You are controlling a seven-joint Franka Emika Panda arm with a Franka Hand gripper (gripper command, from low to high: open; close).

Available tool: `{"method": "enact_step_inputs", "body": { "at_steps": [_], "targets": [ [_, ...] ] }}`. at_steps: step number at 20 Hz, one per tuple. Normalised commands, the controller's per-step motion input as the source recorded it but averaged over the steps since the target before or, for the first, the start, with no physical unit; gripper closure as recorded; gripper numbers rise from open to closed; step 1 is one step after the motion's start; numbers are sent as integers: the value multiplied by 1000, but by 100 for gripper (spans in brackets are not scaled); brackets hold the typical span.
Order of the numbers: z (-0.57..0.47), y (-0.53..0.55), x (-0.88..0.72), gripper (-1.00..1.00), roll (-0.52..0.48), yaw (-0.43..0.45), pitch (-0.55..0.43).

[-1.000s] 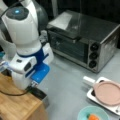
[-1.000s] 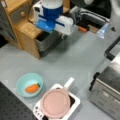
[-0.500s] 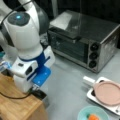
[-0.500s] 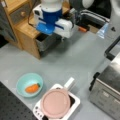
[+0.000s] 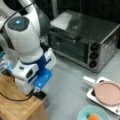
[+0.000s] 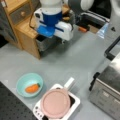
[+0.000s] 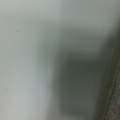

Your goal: Open the drawer. Pick up the carrot. Put the carrots in the drawer.

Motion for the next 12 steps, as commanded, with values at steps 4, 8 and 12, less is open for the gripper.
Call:
{"method": "enact_step_inputs", "body": {
  "at_steps": [4, 8, 12],
  "targets": [
    [-191, -77, -24, -100, -11, -75, -147],
    [-146, -50, -50, -100, -31, -77, -141],
    [-135, 21, -81, -100, -11, -87, -125]
  ]
}}
